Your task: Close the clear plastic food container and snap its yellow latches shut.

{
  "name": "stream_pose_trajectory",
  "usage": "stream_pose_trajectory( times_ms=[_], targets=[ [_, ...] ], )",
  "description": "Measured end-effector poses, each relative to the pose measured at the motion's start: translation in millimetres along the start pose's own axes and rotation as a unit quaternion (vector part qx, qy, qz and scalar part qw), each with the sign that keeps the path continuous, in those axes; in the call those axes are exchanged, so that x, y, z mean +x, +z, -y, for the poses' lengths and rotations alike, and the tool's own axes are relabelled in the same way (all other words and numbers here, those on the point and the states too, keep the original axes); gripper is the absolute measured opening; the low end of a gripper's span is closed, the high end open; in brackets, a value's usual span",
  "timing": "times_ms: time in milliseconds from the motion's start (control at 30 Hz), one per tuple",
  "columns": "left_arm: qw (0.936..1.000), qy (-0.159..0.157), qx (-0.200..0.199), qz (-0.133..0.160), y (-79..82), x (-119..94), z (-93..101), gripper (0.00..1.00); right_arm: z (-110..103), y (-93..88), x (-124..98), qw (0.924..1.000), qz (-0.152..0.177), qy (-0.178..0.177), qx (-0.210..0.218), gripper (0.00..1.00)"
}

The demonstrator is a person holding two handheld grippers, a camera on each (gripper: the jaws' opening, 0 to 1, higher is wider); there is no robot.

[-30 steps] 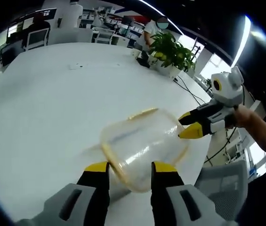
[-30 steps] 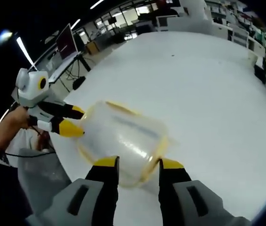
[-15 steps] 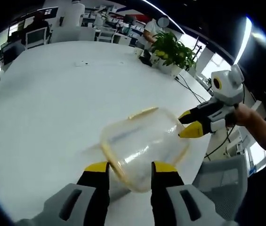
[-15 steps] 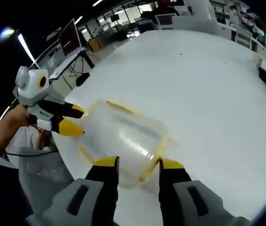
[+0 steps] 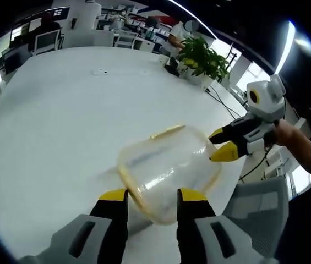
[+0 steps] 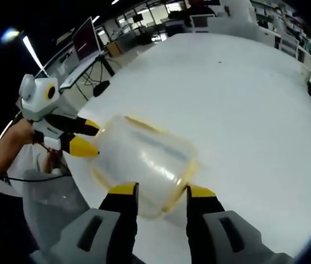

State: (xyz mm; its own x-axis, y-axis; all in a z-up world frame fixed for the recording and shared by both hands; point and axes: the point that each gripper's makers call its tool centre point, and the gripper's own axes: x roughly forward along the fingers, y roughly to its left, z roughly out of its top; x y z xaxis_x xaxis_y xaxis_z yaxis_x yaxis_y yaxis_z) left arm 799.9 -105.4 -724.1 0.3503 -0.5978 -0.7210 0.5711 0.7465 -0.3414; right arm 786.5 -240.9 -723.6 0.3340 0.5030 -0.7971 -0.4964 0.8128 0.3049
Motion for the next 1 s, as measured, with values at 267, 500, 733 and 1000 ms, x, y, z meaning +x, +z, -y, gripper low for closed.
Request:
stream_pose_trajectory(
  times_ms=[267, 500, 733, 1000],
  targets=[
    [1.0000, -0.004, -0.001, -0.009, 1.0, 1, -0.9, 0.29, -1, -0.8, -1, 0.9997, -0.004, 0.010, -0.020, 0.34],
    [0.9980, 0.006, 0.063, -0.001, 9.5, -4, -5.0, 0.27, 1, 0.3, -6, 0.9964, -0.015, 0.014, -0.082, 0.32],
    [0.9964, 0.003, 0.083, 0.018, 26.5, -16, -1.7, 0.28, 3, 12.5, -12, 0.9902, -0.003, 0.009, -0.140, 0.29],
    [0.9918, -0.013, 0.125, 0.024, 35.6, -14, 9.7, 0.27, -3, 30.2, -14, 0.9843, 0.006, 0.018, -0.175, 0.27]
  ],
)
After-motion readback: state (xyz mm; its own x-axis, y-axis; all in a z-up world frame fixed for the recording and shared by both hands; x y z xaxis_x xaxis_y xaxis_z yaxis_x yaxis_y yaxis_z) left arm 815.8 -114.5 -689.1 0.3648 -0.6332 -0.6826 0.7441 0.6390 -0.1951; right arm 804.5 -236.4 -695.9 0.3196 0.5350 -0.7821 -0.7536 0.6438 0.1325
